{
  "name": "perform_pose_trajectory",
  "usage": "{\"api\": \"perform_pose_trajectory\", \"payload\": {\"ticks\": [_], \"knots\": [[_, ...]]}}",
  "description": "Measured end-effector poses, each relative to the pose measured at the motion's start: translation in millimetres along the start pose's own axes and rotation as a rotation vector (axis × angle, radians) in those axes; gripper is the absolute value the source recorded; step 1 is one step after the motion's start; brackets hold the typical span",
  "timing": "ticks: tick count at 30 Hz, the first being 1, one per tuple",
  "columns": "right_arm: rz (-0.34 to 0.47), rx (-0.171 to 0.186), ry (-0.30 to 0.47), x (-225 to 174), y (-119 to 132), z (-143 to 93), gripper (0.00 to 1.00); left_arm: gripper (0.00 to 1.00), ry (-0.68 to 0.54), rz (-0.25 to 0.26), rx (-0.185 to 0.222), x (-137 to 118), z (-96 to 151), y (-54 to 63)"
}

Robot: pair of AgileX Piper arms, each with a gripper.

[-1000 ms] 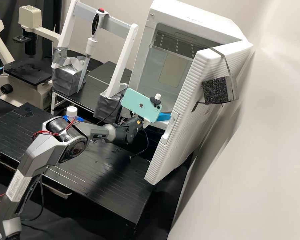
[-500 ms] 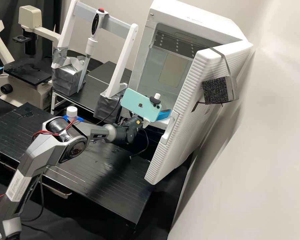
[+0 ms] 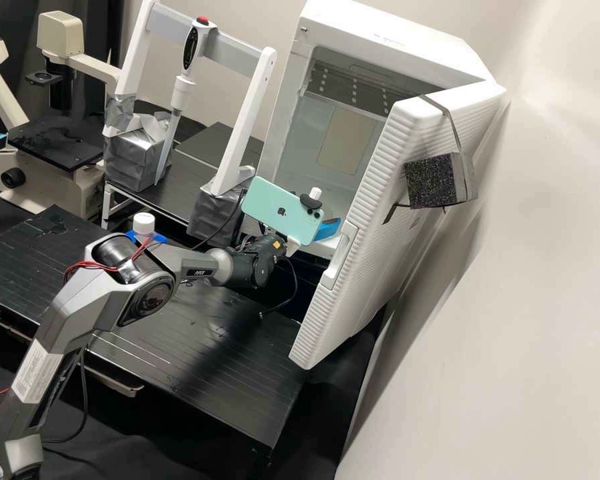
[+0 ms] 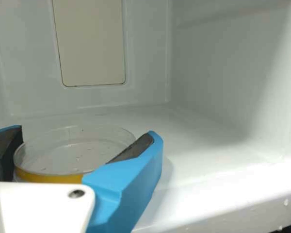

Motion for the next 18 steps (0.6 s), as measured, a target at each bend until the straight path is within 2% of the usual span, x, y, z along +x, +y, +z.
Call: {"api": "perform_pose_trajectory", "payload": {"ticks": [4, 7, 14, 18], "knots": [[0.013, 0.001, -0.008, -9.8, 7.6, -1.1, 0.0, 1.0, 0.0, 0.0, 0.0, 0.0, 0.0, 0.0], [0.052, 0.013, -0.009, -20.8, 23.1, -4.1, 0.0, 1.0, 0.0, 0.0, 0.0, 0.0, 0.0, 0.0], [0.164, 0.094, -0.015, -46.9, 55.9, -10.9, 0.0, 1.0, 0.0, 0.0, 0.0, 0.0, 0.0, 0.0], [0.193, 0.109, 0.008, -51.3, 62.4, -18.2, 0.0, 1.0, 0.0, 0.0, 0.0, 0.0, 0.0, 0.0]]}}
